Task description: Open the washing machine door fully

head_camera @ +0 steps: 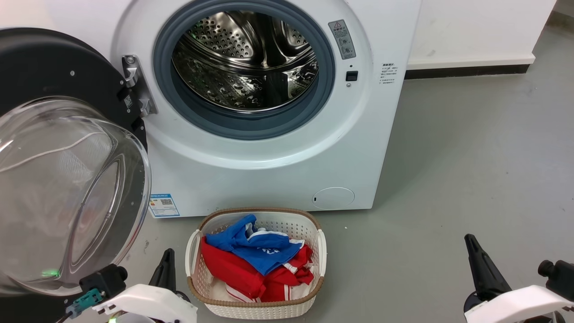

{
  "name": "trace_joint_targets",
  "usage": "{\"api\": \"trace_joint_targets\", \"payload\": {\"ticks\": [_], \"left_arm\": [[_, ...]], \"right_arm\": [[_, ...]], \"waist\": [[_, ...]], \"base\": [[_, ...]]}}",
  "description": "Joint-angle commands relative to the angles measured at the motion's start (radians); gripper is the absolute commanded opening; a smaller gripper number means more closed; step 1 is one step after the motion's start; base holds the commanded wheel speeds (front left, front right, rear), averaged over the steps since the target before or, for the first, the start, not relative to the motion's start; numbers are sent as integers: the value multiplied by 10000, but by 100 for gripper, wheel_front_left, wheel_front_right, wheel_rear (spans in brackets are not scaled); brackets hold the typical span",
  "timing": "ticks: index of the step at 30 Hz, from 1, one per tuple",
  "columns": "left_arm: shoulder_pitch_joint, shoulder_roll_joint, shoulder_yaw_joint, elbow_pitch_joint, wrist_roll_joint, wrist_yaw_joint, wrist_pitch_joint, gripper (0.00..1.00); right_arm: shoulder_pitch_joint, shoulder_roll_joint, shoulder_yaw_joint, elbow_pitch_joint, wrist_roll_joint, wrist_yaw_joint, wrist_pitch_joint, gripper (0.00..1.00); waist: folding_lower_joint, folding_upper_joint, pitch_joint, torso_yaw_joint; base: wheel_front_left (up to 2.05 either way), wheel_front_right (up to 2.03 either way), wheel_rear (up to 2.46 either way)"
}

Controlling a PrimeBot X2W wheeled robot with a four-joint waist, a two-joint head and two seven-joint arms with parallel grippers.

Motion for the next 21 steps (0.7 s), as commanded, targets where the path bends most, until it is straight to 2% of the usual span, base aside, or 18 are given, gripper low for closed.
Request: {"api": "trace_joint_targets", "payload": {"ticks": [1, 21], "left_arm": [[-334, -3, 211, -75, -355, -145, 72, 0], [-560, -538, 1146, 115, -2709, -1010, 678, 0]], "right_arm": [[-334, 12, -53, -44, 447, 0, 42, 0], [-835, 76, -239, 520, 3329, 0, 283, 0]], "waist": [[0, -1, 8, 11], [0, -1, 99, 138]], "base": [[0, 0, 0], [0, 0, 0]]}}
